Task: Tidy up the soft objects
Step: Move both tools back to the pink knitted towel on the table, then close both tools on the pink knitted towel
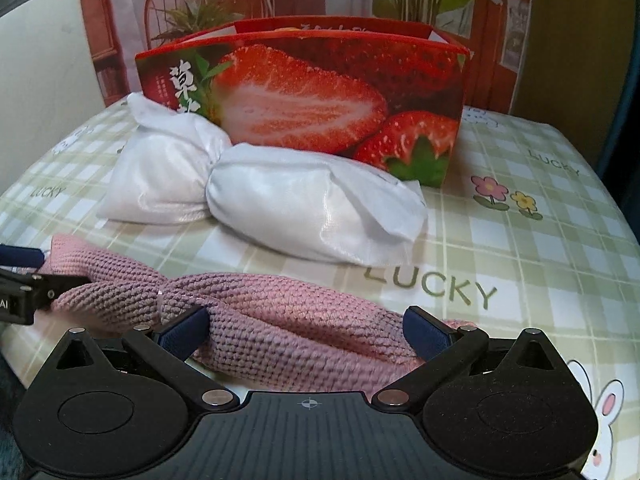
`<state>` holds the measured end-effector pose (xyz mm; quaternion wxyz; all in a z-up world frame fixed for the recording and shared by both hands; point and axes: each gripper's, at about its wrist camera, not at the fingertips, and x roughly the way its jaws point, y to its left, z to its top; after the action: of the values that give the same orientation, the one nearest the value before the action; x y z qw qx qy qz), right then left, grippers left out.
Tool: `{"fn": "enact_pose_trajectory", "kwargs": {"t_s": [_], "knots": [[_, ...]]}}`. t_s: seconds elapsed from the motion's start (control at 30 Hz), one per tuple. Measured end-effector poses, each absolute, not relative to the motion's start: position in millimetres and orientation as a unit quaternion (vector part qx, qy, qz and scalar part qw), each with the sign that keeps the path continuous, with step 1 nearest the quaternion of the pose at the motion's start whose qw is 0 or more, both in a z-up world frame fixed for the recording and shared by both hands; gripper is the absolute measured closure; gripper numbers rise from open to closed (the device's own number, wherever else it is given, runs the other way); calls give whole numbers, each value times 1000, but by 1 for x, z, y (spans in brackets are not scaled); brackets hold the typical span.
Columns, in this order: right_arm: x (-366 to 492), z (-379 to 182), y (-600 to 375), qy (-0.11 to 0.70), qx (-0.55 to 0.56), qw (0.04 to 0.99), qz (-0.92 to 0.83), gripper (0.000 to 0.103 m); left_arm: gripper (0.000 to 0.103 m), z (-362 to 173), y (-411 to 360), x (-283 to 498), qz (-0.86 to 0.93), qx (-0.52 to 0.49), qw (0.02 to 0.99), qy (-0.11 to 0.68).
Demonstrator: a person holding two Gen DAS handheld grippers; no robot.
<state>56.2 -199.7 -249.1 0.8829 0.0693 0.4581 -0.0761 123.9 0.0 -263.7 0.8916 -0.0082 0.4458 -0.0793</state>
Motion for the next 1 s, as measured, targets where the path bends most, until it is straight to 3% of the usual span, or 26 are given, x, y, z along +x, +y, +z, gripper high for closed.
{"fn": "enact_pose_trajectory", "kwargs": {"t_s": [0.5,1.0], "knots": [[29,-263,-198,383,90,916,-82,0,0,-270,-4,121,-71,15,899,433],[27,-262,-196,377,94,918,-81,0,0,-273,-4,120,-70,21,903,423]]}}
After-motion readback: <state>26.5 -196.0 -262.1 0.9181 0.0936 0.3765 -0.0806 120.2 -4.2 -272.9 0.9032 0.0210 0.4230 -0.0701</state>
